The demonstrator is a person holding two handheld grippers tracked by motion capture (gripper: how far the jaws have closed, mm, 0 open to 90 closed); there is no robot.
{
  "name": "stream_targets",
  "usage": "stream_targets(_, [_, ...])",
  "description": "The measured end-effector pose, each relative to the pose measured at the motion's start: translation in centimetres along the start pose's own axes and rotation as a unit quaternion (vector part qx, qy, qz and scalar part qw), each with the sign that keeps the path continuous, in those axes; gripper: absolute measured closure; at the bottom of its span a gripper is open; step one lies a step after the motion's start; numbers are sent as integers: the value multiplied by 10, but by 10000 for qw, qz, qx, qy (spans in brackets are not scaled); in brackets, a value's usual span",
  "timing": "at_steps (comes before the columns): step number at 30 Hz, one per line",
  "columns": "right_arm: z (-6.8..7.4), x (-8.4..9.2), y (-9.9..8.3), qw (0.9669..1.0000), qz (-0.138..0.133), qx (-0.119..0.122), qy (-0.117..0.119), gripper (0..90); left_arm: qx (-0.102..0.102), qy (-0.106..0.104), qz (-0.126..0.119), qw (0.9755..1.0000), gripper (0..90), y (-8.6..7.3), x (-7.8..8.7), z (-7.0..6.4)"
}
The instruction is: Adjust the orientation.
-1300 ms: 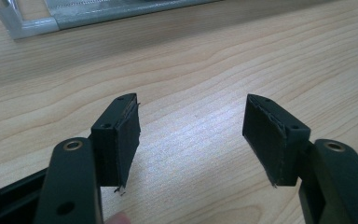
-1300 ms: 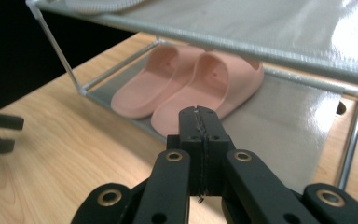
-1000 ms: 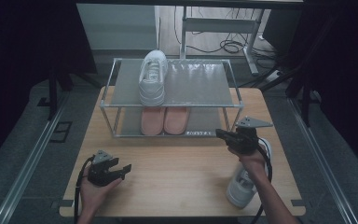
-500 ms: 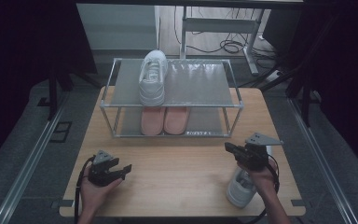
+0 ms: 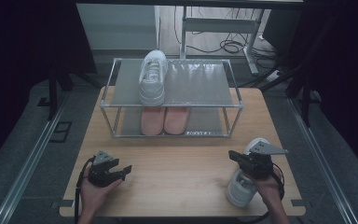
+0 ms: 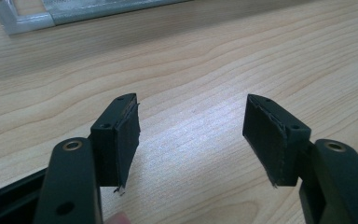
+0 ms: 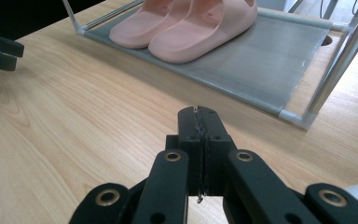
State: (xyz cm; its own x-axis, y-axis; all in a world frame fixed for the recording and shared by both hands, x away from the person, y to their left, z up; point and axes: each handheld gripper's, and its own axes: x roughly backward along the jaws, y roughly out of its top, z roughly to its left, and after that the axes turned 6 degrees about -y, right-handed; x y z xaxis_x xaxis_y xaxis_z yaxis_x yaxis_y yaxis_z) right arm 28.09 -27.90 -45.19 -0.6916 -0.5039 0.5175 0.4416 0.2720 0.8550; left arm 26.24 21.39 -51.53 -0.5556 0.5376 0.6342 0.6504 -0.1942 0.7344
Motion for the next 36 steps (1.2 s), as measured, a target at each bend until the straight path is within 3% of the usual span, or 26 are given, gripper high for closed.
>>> stream_targets(15, [4, 7, -11, 9999, 123, 21, -23, 891, -1, 2, -26, 10000, 366, 0, 1, 1])
stream_targets(25, [31, 18, -19, 9991, 271, 309, 84, 891, -16, -27, 20, 10000, 365, 0, -2, 1])
stream_targets(36, [32, 27, -26, 9993, 267, 246, -79, 892, -26, -42, 47, 10000, 365, 1, -4, 1])
